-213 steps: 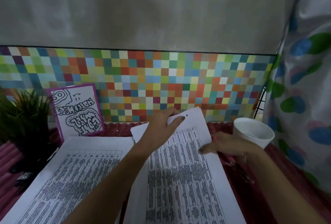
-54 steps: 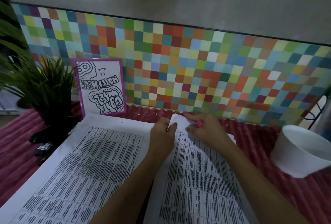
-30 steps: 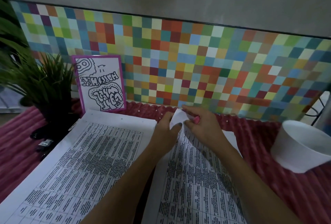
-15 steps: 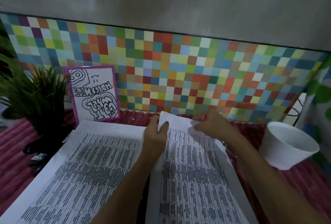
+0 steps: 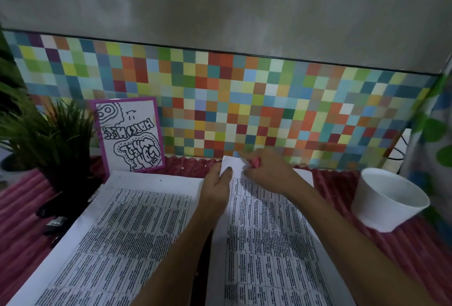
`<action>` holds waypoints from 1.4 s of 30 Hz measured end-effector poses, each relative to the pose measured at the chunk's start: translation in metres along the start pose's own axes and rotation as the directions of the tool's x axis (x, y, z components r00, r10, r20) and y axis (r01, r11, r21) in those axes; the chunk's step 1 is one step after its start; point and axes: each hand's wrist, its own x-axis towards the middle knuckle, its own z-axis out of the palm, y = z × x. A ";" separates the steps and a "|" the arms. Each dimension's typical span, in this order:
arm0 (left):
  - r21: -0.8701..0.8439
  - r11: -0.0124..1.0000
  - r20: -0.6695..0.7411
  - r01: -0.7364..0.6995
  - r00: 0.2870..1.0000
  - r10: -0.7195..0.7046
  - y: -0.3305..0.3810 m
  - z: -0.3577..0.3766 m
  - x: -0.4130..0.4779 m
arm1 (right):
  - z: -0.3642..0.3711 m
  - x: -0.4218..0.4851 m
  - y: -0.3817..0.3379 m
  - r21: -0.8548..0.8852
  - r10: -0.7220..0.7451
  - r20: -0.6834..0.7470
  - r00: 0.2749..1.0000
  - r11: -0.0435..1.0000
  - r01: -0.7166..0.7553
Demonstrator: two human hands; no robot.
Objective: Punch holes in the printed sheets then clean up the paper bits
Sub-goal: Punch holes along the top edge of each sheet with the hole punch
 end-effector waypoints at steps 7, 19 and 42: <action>-0.030 0.997 0.065 0.072 0.995 -0.070 0.000 -0.004 0.003 | 0.009 0.010 -0.002 0.164 0.092 -0.102 0.990 0.984 -0.075; 0.010 0.991 0.103 -0.133 0.986 0.131 0.003 0.004 -0.007 | -0.026 0.015 -0.018 0.881 0.348 -0.468 0.812 0.259 0.397; 0.131 0.967 0.139 -0.220 0.970 0.202 0.008 0.009 -0.013 | -0.027 0.047 -0.034 0.848 0.101 -0.479 0.872 0.308 0.430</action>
